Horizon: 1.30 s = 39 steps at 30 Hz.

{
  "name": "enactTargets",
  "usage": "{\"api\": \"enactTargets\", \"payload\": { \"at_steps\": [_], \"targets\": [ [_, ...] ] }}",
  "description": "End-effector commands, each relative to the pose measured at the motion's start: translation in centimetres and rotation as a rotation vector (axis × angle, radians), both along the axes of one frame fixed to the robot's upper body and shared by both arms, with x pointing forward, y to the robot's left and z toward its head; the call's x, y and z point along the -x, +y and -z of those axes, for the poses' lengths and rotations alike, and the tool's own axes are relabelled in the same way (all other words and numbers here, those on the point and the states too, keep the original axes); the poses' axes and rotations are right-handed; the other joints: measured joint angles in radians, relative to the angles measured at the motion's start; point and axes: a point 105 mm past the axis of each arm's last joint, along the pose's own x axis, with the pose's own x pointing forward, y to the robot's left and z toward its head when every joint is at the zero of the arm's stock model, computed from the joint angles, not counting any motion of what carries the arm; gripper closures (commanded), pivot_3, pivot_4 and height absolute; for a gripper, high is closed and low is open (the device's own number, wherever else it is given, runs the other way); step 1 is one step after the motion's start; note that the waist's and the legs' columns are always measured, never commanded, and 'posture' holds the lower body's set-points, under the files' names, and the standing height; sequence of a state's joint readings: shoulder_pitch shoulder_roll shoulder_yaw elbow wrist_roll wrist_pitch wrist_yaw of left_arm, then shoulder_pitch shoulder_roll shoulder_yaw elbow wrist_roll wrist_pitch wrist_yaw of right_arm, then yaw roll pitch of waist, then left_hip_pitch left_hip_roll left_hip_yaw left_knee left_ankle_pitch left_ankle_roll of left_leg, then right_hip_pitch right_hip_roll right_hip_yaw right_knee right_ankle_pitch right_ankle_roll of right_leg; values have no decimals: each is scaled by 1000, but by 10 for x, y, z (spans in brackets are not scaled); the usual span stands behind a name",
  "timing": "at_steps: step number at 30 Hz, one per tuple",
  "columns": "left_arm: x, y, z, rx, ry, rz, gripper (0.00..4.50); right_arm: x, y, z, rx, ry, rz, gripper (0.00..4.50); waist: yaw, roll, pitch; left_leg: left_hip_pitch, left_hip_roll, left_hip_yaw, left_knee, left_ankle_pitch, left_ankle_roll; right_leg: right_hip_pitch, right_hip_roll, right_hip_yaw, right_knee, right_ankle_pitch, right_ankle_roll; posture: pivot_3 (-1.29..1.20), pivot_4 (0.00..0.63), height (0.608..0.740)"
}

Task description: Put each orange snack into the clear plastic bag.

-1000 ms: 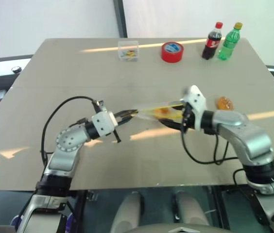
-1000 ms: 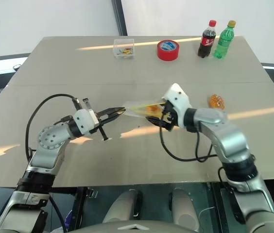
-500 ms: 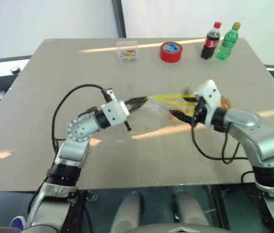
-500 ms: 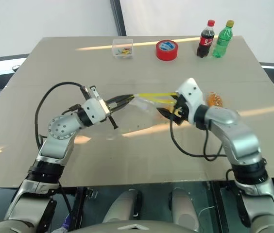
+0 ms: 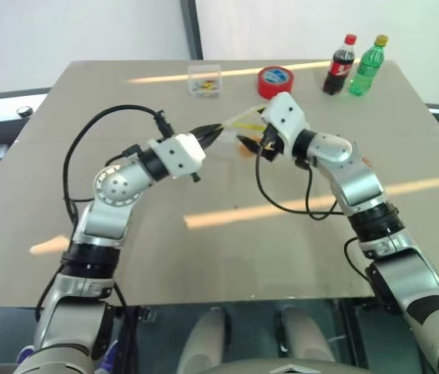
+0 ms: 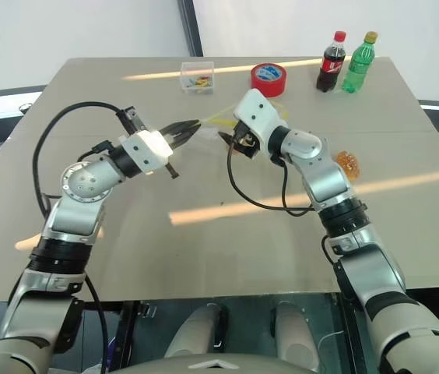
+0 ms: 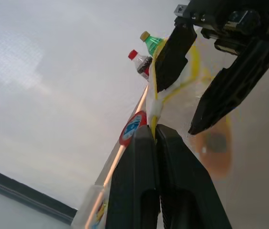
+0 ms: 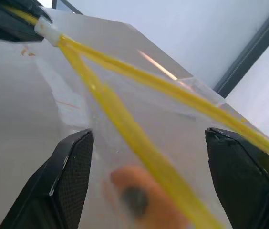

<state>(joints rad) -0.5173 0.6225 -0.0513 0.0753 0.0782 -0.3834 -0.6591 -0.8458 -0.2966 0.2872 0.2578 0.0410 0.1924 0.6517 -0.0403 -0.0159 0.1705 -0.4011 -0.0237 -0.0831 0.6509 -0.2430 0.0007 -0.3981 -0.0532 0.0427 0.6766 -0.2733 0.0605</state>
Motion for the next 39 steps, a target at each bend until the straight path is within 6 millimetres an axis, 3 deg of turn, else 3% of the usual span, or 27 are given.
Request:
{"api": "enactTargets", "payload": {
  "at_steps": [1,4,8,13,16,18,21,22,23,27,32,39],
  "targets": [
    [10,-7,19,-45,31,25,4500,13,-2,18,62,8,-37,720,0,0,0,0,0,0,0,0,0,0,0,0,0,0,0,0,150,740],
    [14,-10,34,-37,79,22,4500,23,-10,33,110,29,-23,720,2,0,0,-2,0,0,0,0,0,-1,-1,0,0,0,0,0,150,740],
    [15,-12,37,-21,99,24,4500,40,-26,51,199,60,-19,720,2,0,0,-5,0,0,2,0,0,-6,0,0,3,0,0,0,150,740],
    [10,-7,37,-11,114,15,4500,57,-47,51,240,78,-6,720,1,0,0,-6,0,0,2,0,0,-6,0,0,3,0,0,0,150,740],
    [7,-4,34,23,119,4,4500,63,-69,40,188,95,45,720,3,0,0,-6,0,-1,2,0,0,-6,0,-1,3,0,0,0,150,740],
    [5,-3,33,33,117,-2,4500,56,-92,24,63,114,165,720,5,0,0,-7,1,-1,3,0,0,-6,0,-1,2,0,0,0,150,740],
    [3,0,30,70,126,-15,4500,32,-149,6,-77,105,459,720,6,0,0,-7,0,-1,3,0,0,-6,-1,-1,2,0,0,0,150,740],
    [3,0,29,87,130,-16,4500,27,-167,5,-107,102,545,168,7,0,0,-7,0,-1,3,0,0,-6,-1,-1,2,0,0,0,150,740],
    [3,0,28,99,133,-17,4500,24,-181,5,-125,101,611,28,9,0,0,-7,0,-1,3,0,0,-6,-1,-1,2,0,0,0,150,740],
    [1,0,26,107,136,-18,4500,9,-223,17,-192,133,853,28,6,0,0,-7,0,-1,3,0,0,-6,-1,-1,2,0,0,0,150,740],
    [-2,4,23,114,134,-33,4500,1,-227,46,-309,316,899,28,-1,0,0,-7,0,1,3,0,0,-6,-1,1,3,0,0,0,150,740],
    [-2,7,23,128,140,-47,4500,0,-233,73,-315,393,937,28,2,0,0,-7,0,1,3,0,0,-6,-1,0,3,0,0,0,150,740]
  ]
}}
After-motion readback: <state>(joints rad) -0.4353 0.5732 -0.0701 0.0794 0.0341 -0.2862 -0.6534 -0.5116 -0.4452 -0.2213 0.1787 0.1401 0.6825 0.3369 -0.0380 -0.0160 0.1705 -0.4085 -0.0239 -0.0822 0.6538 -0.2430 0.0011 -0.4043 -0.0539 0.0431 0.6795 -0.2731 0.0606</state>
